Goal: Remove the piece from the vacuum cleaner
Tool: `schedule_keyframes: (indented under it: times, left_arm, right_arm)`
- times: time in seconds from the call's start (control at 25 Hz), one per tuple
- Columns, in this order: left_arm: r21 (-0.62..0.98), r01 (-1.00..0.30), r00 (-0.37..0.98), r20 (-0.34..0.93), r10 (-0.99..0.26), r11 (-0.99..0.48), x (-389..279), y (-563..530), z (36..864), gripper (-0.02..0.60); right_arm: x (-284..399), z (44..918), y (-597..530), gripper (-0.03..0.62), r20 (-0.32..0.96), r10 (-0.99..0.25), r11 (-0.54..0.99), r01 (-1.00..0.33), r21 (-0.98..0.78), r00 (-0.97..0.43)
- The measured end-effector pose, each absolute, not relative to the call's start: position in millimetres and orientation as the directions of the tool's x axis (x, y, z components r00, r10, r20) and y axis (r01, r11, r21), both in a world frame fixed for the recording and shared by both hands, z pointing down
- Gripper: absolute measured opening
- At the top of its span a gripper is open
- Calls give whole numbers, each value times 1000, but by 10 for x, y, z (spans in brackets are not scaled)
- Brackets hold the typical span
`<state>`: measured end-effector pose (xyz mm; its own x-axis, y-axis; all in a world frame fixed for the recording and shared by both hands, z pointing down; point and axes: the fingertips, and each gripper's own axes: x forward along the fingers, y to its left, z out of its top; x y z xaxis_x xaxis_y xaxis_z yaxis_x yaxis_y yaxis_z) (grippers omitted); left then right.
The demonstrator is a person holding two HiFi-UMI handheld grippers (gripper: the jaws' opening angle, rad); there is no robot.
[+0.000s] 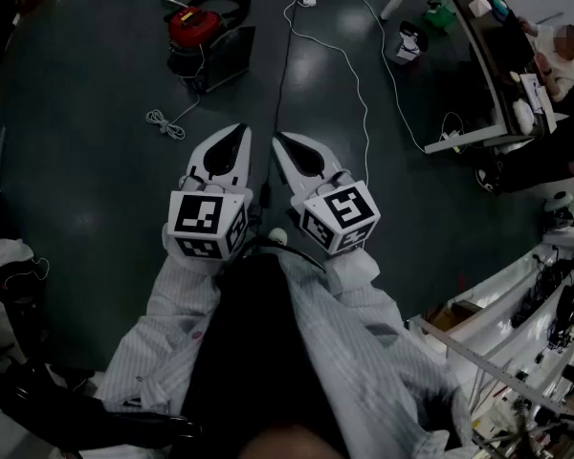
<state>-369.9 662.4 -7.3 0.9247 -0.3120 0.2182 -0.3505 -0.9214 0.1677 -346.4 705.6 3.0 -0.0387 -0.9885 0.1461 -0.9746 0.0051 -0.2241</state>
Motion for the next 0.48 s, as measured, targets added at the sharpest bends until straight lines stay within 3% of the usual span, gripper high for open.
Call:
schedule_keyframes:
  times: [0.48]
  left_arm:
    - [158, -367, 916, 230, -327, -917, -3654, 6695, -29, 5]
  right_arm:
    - [-3398, 14, 7142, 2, 111, -993, 7, -966, -258, -37]
